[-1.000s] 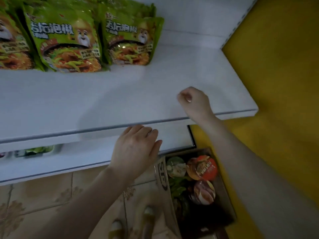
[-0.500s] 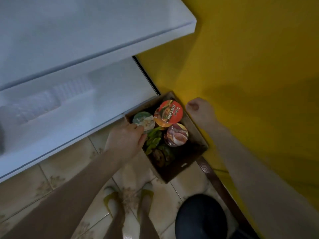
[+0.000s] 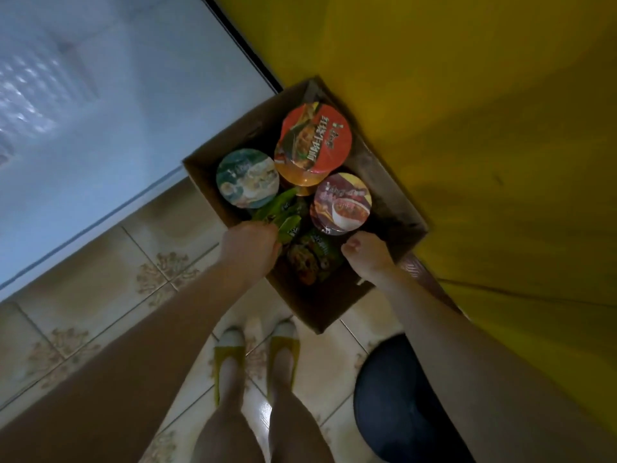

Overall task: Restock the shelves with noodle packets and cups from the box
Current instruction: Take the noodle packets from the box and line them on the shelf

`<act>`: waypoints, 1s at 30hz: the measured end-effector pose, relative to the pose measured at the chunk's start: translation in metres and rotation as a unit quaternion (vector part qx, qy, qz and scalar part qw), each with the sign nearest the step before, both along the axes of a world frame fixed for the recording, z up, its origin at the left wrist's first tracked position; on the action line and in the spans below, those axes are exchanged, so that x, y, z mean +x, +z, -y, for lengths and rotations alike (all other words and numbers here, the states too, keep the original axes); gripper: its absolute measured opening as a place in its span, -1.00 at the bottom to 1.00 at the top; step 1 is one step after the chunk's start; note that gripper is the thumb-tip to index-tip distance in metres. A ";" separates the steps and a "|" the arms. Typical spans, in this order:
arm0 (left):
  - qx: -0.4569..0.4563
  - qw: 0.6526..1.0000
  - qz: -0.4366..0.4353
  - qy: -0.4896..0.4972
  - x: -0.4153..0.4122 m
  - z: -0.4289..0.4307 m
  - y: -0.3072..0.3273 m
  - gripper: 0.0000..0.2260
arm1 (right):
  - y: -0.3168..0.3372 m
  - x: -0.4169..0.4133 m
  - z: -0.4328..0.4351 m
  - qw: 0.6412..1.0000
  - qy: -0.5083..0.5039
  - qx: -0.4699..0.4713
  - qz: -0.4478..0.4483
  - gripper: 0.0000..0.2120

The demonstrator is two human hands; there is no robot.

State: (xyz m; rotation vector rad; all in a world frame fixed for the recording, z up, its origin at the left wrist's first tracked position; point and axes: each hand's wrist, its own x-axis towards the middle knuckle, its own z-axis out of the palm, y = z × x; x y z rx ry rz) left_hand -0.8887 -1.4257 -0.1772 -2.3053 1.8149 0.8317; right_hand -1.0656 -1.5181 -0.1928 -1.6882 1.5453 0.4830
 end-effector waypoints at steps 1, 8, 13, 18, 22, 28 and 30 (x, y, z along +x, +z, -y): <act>0.013 1.000 -0.007 0.000 -0.003 0.006 -0.017 -0.77 | -0.019 -0.001 0.001 1.000 0.000 0.011 -0.007 -0.80; 0.074 0.997 0.006 -0.026 -0.019 0.046 -0.129 -0.86 | -0.150 0.004 0.005 0.994 0.020 0.087 -0.061 -0.91; 0.070 0.994 0.052 -0.068 -0.033 0.065 -0.175 -0.82 | -0.213 0.000 0.010 0.982 0.084 0.105 -0.131 -0.71; 0.100 0.990 0.062 -0.077 -0.041 0.073 -0.201 -0.83 | -0.252 -0.005 0.020 0.975 0.105 0.115 -0.156 -0.63; 0.102 0.990 0.072 -0.066 -0.043 0.077 -0.206 -0.67 | -0.271 -0.007 0.017 0.976 0.074 0.134 -0.154 -0.61; 0.085 0.992 0.061 -0.073 -0.040 0.079 -0.207 -0.63 | -0.283 -0.005 0.011 0.982 0.033 0.130 -0.132 -0.60; 0.071 0.993 0.058 -0.071 -0.039 0.079 -0.204 -0.67 | -0.283 -0.007 0.012 0.982 0.035 0.116 -0.143 -0.61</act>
